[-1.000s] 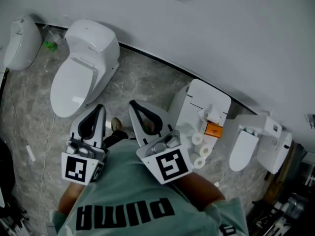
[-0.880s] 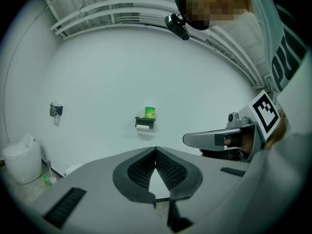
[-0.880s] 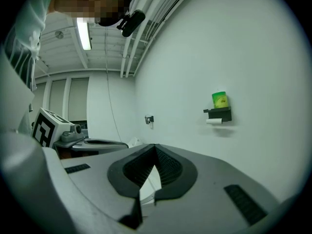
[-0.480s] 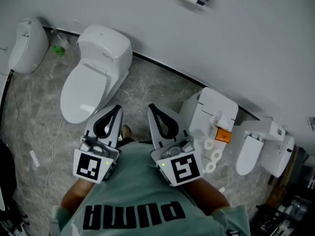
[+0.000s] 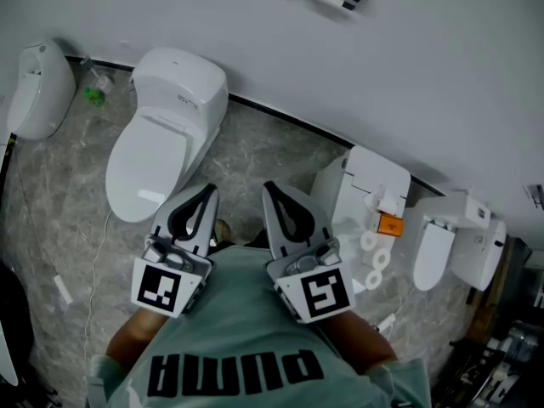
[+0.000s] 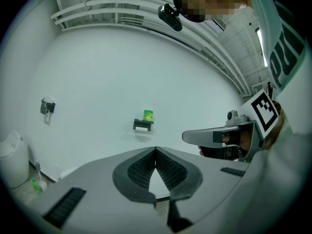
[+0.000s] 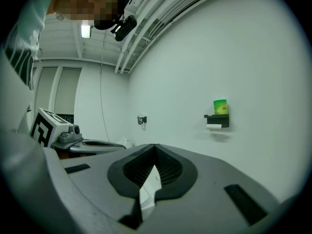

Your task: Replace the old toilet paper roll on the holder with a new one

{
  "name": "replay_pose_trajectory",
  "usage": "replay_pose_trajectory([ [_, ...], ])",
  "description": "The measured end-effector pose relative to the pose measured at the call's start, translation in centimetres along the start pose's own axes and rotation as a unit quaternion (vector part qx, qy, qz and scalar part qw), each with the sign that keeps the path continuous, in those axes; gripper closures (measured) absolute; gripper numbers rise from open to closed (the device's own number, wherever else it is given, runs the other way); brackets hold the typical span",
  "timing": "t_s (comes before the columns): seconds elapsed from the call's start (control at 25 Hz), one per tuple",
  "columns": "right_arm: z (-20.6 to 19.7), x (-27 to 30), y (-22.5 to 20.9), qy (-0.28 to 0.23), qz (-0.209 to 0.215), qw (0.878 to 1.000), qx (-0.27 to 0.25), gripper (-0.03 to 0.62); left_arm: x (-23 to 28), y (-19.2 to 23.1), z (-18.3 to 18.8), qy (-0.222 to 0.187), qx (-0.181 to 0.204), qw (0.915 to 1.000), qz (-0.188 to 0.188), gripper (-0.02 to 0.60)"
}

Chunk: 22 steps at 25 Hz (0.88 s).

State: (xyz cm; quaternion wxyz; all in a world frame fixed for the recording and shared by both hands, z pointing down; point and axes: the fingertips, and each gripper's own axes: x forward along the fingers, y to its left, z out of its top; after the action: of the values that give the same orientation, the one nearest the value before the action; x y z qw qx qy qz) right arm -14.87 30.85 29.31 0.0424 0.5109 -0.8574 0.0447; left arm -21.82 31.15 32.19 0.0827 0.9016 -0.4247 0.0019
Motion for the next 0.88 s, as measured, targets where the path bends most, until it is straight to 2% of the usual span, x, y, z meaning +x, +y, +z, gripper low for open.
replay_pose_trajectory([
  [0.52,1.4,1.6,3.1,-0.007,0.007,1.0,-0.026,0.591,-1.6,2.1,1.1,-0.012,-0.006,0.9999,-0.004,0.577],
  [0.88,-0.4,2.7,-0.1,0.006,-0.004,1.0,0.006,0.59,1.4,2.1,-0.5,0.013,-0.011,0.9998,-0.01,0.577],
])
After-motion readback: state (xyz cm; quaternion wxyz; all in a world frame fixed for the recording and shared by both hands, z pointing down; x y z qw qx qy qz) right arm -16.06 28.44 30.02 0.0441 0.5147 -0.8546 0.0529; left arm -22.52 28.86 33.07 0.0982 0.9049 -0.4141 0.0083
